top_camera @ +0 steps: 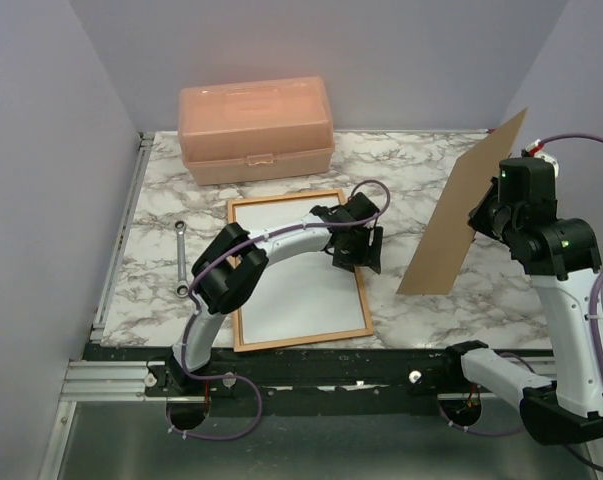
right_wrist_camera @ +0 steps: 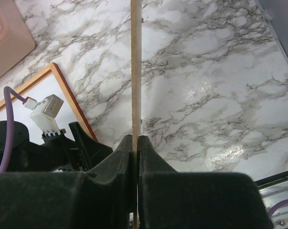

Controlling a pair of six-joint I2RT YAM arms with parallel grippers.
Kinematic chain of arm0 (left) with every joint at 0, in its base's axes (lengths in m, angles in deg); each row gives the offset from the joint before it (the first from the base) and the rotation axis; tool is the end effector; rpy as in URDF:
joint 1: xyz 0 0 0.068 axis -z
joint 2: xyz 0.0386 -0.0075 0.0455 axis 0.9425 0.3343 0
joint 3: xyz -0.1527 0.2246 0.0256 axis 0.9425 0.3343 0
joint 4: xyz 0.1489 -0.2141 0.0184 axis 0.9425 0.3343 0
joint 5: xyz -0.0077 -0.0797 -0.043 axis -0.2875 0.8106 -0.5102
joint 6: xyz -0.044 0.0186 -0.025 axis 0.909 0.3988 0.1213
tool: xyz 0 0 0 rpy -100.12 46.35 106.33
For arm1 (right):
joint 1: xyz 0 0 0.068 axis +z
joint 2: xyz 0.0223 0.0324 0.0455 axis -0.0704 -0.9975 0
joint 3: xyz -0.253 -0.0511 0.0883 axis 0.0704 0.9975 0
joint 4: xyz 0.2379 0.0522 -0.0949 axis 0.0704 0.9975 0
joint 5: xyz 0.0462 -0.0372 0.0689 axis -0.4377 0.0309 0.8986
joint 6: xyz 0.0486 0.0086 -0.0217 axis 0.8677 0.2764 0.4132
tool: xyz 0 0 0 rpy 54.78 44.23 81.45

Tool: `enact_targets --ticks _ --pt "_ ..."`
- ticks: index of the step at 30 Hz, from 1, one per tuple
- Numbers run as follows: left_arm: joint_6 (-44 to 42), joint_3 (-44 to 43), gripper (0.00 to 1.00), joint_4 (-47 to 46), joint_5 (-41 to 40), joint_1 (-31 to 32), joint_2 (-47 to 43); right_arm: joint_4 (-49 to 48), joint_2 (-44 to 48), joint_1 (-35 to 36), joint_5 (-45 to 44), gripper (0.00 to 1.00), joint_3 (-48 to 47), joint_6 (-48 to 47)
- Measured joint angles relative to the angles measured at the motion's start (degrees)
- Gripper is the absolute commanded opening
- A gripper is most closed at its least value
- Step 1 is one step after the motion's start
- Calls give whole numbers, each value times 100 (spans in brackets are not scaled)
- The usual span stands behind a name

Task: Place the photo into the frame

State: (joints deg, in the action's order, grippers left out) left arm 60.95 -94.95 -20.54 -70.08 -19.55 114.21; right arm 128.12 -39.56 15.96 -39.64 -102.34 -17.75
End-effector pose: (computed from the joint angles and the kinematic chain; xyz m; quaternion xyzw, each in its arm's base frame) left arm 0.2794 -0.3557 0.1846 0.0770 0.9536 -0.2697 0.1097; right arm 0.1579 0.0210 0.4363 0.2251 0.8643 0.0108 0.4496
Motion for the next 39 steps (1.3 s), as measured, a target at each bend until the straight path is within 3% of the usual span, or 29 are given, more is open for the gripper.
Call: enact_targets --ticks 12,19,25,33,39 --pt "37 -616 69 -59 374 417 525 42 0 0 -164 0 -2 -46" --pt "-4 -531 80 -201 516 544 496 42 0 0 -138 0 0 -92" --pt "87 942 83 -966 826 245 -555 35 0 0 55 1 2 -151" --pt "363 3185 83 -2396 1309 -1137 -2675 -13 -13 0 498 0 2 -170" --pt "203 4087 82 -2258 1327 -1967 -3705 -267 -24 0 1130 1 2 -190"
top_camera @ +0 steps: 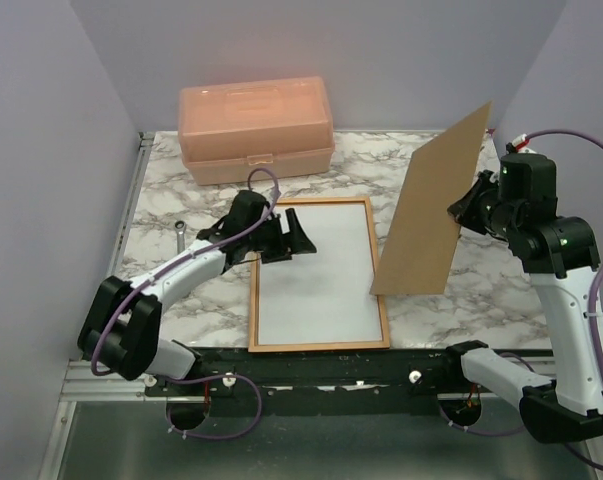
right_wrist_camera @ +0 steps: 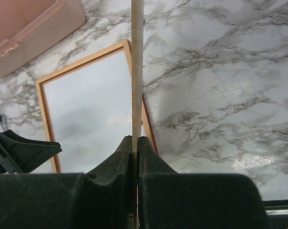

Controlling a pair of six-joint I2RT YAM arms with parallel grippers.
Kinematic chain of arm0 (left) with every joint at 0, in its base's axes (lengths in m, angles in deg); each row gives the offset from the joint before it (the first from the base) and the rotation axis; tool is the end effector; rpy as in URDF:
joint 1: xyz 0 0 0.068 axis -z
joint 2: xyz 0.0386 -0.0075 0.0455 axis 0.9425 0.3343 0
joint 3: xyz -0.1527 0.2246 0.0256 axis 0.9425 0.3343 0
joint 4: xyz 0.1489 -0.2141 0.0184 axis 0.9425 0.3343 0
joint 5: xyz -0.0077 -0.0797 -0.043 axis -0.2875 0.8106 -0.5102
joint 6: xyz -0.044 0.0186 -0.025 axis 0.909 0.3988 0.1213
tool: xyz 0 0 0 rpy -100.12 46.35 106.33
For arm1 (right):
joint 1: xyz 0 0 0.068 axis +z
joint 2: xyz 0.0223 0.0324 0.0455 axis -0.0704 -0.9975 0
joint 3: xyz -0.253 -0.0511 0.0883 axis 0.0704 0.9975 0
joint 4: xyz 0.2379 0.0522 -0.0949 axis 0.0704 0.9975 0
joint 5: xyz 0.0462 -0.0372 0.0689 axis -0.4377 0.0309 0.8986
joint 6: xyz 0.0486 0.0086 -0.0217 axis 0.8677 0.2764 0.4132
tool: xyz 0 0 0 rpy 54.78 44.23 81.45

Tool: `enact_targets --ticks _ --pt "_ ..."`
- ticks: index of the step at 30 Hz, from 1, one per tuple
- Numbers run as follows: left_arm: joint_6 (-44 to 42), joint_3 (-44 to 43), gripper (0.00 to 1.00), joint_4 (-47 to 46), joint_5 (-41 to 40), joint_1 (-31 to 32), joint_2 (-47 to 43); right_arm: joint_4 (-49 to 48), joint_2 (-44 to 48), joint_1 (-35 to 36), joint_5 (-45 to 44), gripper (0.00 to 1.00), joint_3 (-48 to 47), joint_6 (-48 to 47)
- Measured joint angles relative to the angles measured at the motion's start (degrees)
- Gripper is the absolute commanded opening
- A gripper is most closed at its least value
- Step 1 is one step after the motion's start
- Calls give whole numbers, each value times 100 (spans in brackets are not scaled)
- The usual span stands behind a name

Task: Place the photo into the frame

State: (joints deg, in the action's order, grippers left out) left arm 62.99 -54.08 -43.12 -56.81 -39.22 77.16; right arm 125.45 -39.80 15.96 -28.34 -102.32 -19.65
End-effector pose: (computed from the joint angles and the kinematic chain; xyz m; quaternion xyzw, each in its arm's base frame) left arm 0.2549 -0.1724 0.2264 -0.0297 0.8865 -0.4162 0.2001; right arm 0.1622 0.0289 0.4385 0.1711 0.8761 0.0952 0.4406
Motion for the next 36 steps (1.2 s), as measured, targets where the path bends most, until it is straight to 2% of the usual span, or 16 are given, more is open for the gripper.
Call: enact_targets --ticks 4,8,14,18,22,27,36 --pt "-313 310 81 579 -365 -387 -555 -295 -7 0 623 0 24 22" --pt "-581 369 79 1303 -1176 -468 -835 -697 -17 0 1287 0 214 76" --pt "-765 444 78 2135 -2479 -492 -804 -1130 -42 0 2050 0 645 243" --pt "-809 487 76 2345 -2892 -503 -455 -1281 -46 0 2302 1 844 337" --pt "-824 522 70 2415 -3077 -501 9 -1427 -46 0 2444 0 1012 389" --pt "-901 531 55 2411 -3091 -498 35 -1526 -48 0 2527 1 1145 437" --pt "-1032 385 39 2385 -3005 -345 201 -1646 -46 0 2592 0 1307 479"
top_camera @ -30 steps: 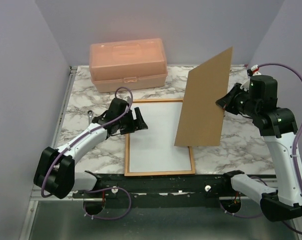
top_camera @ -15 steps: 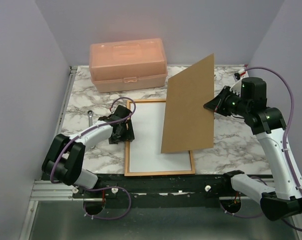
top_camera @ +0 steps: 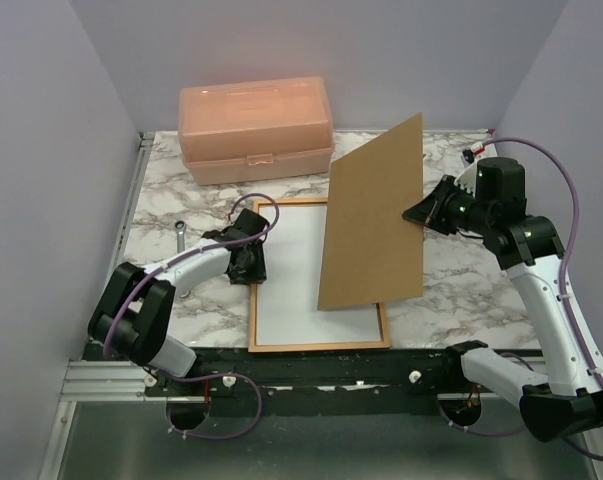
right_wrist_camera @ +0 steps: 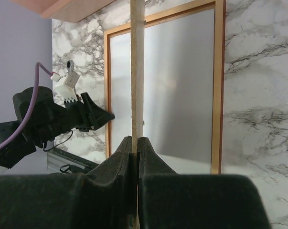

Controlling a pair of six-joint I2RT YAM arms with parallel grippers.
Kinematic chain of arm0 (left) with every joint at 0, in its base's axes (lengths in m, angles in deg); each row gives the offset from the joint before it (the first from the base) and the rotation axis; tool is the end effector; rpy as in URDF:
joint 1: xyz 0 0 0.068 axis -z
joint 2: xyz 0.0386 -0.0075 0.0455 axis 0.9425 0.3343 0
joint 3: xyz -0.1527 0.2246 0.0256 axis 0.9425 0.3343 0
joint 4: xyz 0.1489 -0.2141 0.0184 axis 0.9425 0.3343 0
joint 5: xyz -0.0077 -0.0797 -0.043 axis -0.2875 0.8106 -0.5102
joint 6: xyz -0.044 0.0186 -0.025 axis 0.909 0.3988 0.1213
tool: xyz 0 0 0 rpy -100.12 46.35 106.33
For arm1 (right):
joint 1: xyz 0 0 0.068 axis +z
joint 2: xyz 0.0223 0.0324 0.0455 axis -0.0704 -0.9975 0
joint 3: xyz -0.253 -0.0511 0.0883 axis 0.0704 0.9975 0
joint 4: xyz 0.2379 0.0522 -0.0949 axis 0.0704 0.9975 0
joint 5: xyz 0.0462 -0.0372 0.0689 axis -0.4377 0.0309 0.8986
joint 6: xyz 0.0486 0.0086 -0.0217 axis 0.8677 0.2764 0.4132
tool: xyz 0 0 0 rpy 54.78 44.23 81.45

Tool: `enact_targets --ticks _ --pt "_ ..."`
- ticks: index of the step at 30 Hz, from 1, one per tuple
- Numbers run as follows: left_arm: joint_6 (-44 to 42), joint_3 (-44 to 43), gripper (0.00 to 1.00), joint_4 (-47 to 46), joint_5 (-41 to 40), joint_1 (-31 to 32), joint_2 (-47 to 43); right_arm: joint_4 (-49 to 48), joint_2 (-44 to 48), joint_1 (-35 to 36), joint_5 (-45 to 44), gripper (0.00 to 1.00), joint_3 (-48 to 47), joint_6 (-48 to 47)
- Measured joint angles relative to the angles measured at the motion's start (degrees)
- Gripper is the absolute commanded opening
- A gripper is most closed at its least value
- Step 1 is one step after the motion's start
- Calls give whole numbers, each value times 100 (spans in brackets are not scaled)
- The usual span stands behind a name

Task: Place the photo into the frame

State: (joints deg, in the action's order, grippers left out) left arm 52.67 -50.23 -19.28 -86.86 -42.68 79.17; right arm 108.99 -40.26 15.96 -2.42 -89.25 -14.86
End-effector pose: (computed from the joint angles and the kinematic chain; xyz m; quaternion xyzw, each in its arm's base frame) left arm 0.2350 -0.1204 0.1685 -0.0850 0.9786 -0.0613 0.1768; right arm 0.1951 0.0521 0.3954 0.1016 0.8697 0.3047 0.3746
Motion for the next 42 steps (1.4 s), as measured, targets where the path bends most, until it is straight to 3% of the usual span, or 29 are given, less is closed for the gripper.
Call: enact_targets --ticks 4,15,19,33,35,37,38,42 --pt "-13 -66 33 -61 81 120 114 -9 0 0 -2 0 44 -2" --pt "35 -387 29 -55 98 857 380 -101 74 0 0 0 382 -28" --pt "48 -503 18 -96 98 979 507 -101 85 0 2 0 415 -70" --pt "-304 -669 15 -367 210 973 706 -109 85 0 11 0 420 -155" --pt "-385 -717 23 -365 210 973 745 -114 85 0 26 1 420 -157" --pt "-435 -765 40 -358 212 973 787 -118 85 0 44 0 424 -157" --pt "-533 -778 69 -369 234 975 800 -120 85 0 57 1 468 -157" --pt "-525 -776 77 -365 289 973 767 -120 85 0 81 0 472 -173"
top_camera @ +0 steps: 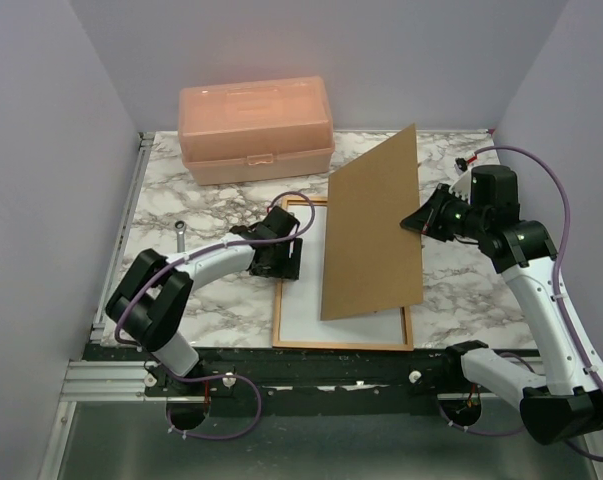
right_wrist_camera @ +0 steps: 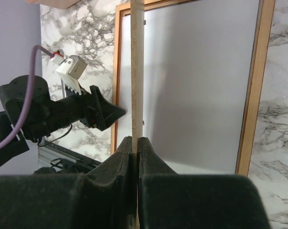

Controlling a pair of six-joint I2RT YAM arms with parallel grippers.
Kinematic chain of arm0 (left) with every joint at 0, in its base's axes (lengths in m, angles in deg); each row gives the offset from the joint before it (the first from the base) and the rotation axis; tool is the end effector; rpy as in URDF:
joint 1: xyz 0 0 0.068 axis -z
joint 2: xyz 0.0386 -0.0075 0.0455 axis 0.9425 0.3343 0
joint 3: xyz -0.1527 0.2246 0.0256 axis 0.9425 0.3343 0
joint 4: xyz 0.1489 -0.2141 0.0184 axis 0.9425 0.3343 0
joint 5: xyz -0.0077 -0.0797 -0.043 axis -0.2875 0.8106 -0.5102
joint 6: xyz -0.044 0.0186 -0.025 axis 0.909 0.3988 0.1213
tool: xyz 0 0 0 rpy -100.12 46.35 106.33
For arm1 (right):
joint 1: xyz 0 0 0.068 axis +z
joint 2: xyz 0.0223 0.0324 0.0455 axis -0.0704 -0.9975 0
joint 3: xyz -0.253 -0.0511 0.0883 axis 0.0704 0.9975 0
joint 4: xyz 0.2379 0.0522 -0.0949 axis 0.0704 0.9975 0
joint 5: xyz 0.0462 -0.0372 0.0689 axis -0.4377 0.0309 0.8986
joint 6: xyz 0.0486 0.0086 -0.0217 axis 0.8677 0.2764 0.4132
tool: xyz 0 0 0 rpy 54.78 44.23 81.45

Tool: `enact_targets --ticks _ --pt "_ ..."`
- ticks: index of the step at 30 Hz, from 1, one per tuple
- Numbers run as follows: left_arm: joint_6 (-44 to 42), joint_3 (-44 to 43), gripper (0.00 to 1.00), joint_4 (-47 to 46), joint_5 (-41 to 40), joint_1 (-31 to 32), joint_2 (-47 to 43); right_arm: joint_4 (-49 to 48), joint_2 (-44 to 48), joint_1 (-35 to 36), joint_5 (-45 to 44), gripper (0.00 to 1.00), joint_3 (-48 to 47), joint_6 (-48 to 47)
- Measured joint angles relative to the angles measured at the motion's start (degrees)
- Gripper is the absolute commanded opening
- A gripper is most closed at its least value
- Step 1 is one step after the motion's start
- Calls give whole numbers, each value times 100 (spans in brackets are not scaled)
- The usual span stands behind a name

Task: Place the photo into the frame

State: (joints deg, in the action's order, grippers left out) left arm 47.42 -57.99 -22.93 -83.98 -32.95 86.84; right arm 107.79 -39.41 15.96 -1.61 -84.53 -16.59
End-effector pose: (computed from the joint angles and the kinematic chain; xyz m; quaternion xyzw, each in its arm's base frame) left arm 0.2435 -0.1855 0.1725 0.0470 0.9755 -0.1069 0.1867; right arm 0.1958 0.0527 0.3739 0.0902 0.8806 0.2983 0.3568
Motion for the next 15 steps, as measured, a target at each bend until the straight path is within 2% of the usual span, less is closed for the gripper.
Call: enact_targets --ticks 7,15 --pt "149 262 77 -96 404 -168 -859 -2 0 0 221 1 0 -70" --pt "485 1086 68 -459 1084 -811 -2175 -162 -55 0 531 1 0 -15"
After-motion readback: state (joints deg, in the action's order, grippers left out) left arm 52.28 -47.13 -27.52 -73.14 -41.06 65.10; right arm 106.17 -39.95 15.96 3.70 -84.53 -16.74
